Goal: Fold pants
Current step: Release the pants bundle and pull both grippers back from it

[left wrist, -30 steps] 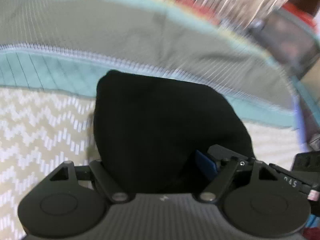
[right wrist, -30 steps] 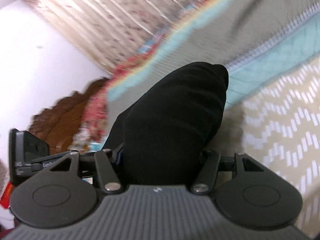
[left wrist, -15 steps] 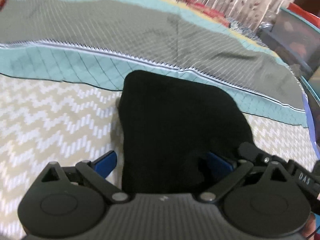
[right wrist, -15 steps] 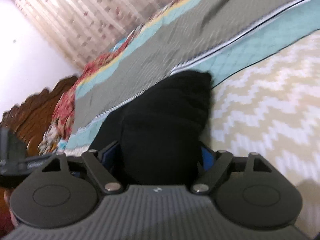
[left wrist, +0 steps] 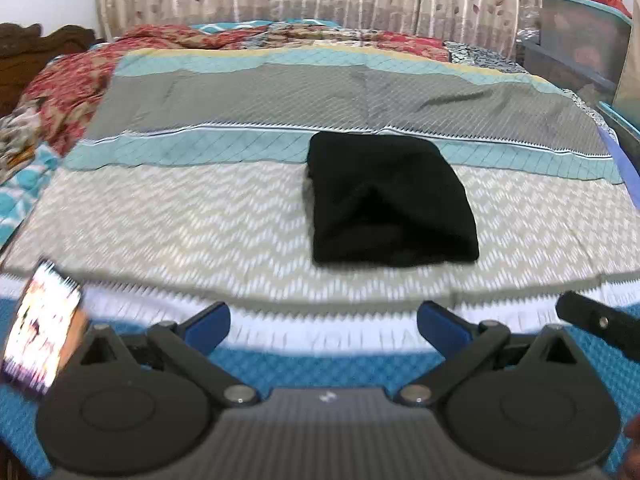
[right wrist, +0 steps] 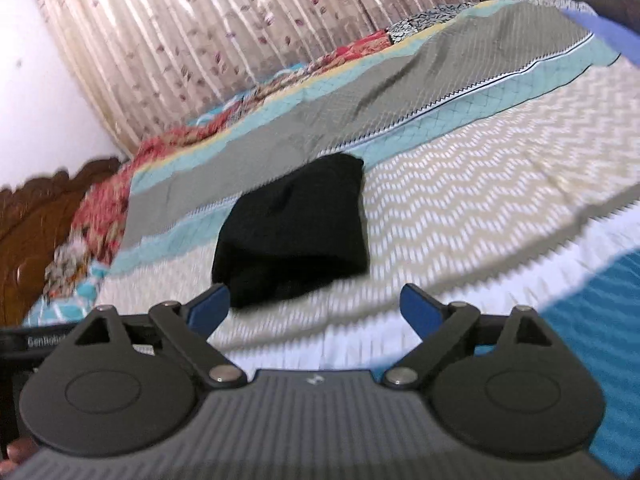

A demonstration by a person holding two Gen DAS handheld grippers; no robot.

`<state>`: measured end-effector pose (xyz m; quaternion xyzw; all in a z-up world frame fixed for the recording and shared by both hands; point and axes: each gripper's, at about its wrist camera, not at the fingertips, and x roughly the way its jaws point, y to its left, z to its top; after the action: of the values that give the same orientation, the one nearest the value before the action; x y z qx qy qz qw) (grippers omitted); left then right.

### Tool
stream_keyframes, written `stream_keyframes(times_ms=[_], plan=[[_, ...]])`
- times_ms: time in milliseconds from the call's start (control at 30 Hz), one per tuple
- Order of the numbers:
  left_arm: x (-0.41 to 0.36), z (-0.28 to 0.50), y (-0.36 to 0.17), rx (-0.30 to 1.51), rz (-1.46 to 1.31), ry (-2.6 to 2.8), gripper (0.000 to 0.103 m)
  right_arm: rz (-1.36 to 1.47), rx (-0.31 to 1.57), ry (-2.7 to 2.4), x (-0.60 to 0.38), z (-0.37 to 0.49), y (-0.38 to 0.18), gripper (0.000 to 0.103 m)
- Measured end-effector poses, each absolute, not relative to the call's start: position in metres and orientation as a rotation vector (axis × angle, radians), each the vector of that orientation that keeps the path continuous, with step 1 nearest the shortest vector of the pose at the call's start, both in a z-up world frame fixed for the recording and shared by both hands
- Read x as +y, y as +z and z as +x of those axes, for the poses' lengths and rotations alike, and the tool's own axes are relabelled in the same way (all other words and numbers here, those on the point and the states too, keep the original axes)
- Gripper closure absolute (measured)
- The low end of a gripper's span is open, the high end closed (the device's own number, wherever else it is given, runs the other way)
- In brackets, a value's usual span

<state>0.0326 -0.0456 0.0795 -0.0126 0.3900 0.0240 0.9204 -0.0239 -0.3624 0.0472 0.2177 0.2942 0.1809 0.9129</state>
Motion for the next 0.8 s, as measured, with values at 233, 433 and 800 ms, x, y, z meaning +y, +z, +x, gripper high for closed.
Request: stream_keyframes(times_ms=[233,433,800], plan=[[-0.059,-0.021,0.092,0.784,0.014,0.114,0.0,0.482,0.639,0.371,-0.363,-0.067,0.045,0.0],[-0.073,-0.053,0.105,0.73,0.058,0.151,0.0,0.465,0.636,0.379,-0.359,-0.098,0.056,0.0],[-0.07,-0.079,0.123,0.672,0.064,0.194,0.0,0.447,0.59,0.426,-0.355,-0.124,0.065,0.0]])
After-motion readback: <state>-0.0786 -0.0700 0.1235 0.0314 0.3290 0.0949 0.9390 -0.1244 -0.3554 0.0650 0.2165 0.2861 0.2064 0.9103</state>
